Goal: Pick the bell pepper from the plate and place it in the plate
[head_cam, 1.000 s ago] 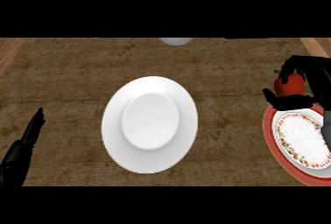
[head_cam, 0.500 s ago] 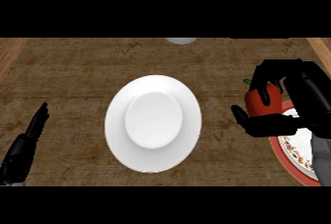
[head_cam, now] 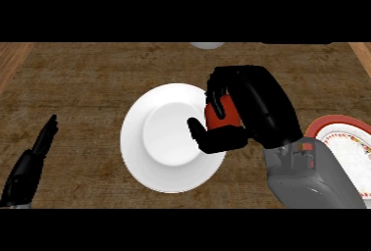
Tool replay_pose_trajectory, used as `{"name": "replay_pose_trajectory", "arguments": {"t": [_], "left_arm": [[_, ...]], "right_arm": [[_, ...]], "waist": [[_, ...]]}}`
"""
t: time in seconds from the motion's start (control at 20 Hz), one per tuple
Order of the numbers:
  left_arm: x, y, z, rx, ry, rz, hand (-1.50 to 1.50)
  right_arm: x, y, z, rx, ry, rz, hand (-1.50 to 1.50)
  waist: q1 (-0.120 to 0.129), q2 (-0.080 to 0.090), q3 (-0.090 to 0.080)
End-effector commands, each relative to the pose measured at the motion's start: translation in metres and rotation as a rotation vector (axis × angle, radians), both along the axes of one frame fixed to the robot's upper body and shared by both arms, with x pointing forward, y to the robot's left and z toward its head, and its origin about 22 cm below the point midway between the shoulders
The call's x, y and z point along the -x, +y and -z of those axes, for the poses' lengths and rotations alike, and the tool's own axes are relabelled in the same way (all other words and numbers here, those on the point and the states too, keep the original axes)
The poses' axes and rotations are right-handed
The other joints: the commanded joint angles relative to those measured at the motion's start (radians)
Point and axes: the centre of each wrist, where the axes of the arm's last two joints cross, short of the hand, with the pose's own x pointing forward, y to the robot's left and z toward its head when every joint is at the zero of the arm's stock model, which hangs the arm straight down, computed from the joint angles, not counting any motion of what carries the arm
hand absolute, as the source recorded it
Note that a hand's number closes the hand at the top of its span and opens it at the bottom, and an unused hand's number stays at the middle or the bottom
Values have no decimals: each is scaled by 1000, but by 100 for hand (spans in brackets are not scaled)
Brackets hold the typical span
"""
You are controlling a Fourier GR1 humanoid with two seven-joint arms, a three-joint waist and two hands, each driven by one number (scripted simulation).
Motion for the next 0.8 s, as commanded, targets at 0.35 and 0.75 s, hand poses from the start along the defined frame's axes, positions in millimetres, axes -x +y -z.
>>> {"name": "replay_pose_trajectory", "arguments": {"t": [0.35,0.75], "left_arm": [[-2,2,3,3,0,11,0],[-4,-7,5,4,-8,35,0]], "right_arm": [[-22,94,52,105,170,-22,150],[-44,96,112,-56,341,106,-150]], "waist": [[6,3,1],[32,9,1]]}}
